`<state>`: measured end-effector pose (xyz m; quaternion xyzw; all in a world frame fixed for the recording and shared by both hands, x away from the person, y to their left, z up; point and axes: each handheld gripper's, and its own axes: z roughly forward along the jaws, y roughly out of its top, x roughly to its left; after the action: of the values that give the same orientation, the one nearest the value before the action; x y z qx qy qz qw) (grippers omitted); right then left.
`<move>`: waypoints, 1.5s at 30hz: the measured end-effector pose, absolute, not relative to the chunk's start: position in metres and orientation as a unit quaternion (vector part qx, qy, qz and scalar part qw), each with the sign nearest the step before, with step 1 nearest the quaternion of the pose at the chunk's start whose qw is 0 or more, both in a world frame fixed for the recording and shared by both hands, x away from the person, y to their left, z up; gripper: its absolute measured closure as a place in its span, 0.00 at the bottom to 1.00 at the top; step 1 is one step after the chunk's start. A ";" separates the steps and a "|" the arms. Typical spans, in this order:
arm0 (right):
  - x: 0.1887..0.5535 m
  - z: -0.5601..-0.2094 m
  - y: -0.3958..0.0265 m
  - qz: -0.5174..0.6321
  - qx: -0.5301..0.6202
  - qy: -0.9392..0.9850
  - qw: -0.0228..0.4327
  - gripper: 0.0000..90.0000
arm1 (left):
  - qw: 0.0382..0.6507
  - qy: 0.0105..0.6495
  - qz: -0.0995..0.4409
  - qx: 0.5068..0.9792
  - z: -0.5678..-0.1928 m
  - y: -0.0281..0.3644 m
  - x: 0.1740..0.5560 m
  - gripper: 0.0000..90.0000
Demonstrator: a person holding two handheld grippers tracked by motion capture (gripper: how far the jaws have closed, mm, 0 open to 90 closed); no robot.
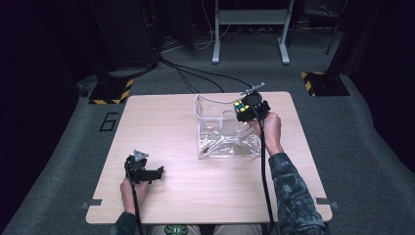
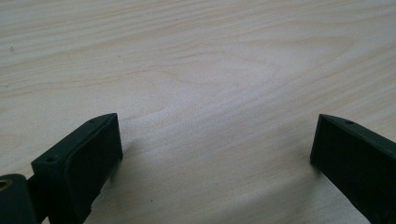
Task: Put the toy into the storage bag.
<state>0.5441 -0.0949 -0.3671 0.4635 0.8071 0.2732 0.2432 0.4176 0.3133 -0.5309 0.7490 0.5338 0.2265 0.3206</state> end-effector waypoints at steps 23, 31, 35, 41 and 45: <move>0.534 -0.355 -0.093 0.299 0.444 0.816 0.217 0.04 | 0.322 0.534 0.226 0.748 -0.531 0.314 0.418 0.03; 0.517 -0.344 -0.092 0.321 0.423 0.817 0.222 0.01 | 0.323 0.535 0.226 0.747 -0.531 0.313 0.418 0.03; 0.507 -0.339 -0.095 0.328 0.412 0.819 0.228 0.00 | 0.323 0.535 0.226 0.747 -0.531 0.313 0.418 0.03; 0.494 -0.333 -0.100 0.337 0.404 0.817 0.236 0.00 | 0.323 0.535 0.226 0.747 -0.531 0.313 0.418 0.03; 0.485 -0.330 -0.105 0.341 0.405 0.815 0.238 0.00 | 0.323 0.536 0.226 0.747 -0.531 0.313 0.418 0.03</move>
<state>0.4849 -0.1045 -0.3303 0.4047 0.8146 0.3407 0.2379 0.4177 0.3134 -0.5311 0.7469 0.5355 0.2265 0.3227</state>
